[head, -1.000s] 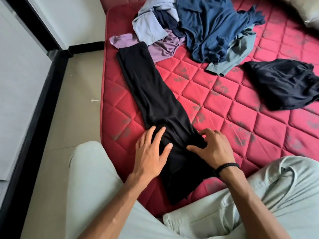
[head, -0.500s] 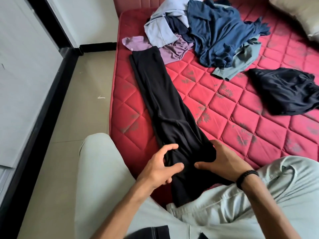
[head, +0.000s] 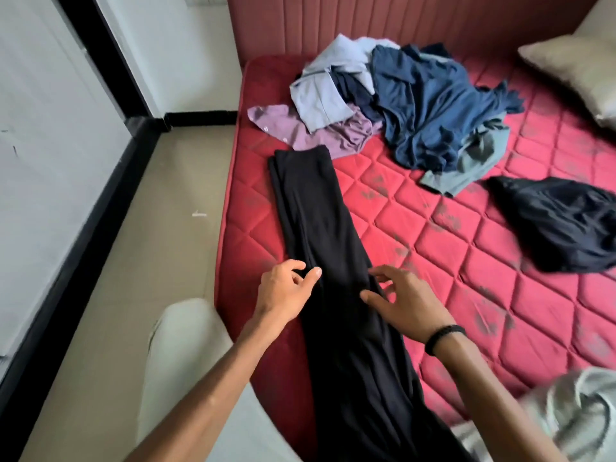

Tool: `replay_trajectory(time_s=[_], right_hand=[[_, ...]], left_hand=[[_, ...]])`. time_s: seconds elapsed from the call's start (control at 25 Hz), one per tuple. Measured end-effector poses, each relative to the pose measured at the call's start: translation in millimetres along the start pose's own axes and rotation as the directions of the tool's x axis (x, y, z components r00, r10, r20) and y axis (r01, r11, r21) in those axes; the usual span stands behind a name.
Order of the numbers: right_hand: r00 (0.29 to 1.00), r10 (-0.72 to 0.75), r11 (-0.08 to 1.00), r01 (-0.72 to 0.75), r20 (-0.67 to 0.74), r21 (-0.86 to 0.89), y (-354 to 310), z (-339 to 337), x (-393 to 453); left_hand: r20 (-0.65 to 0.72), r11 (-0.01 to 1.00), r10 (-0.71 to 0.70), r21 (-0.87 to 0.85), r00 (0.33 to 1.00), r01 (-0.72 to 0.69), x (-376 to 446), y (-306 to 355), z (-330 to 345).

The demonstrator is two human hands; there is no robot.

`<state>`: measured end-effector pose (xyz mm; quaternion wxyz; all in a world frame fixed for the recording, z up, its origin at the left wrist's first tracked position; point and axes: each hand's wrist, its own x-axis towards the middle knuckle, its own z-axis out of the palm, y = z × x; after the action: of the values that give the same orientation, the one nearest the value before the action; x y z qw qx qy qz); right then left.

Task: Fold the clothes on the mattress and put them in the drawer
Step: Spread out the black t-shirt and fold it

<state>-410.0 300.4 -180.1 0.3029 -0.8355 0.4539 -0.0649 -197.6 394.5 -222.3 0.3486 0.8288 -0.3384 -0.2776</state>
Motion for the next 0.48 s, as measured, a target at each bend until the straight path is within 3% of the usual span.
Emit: replay_trajectory(time_s=[0.2,0.32,0.48], right_hand=[[0.989,0.109,0.975,-0.086,-0.103,0.206,-15.5,12.5,162.1],[0.969,0.242,0.931,-0.216,-0.056,0.296,-18.8,9.5,256.4],[0.954,0.299,0.878,-0.276,0.002,0.391,-30.1,13.7,352.7]], left_hand=[[-0.168,0.979,-0.203,-0.069,0.965,0.193,132.4,20.5,-8.0],[-0.202,0.963,-0.256,0.034,0.945,0.268,206.8,42.2,-16.1],[-0.187,0.916,-0.397,-0.009,0.899,0.402,290.1,66.6,-24.1]])
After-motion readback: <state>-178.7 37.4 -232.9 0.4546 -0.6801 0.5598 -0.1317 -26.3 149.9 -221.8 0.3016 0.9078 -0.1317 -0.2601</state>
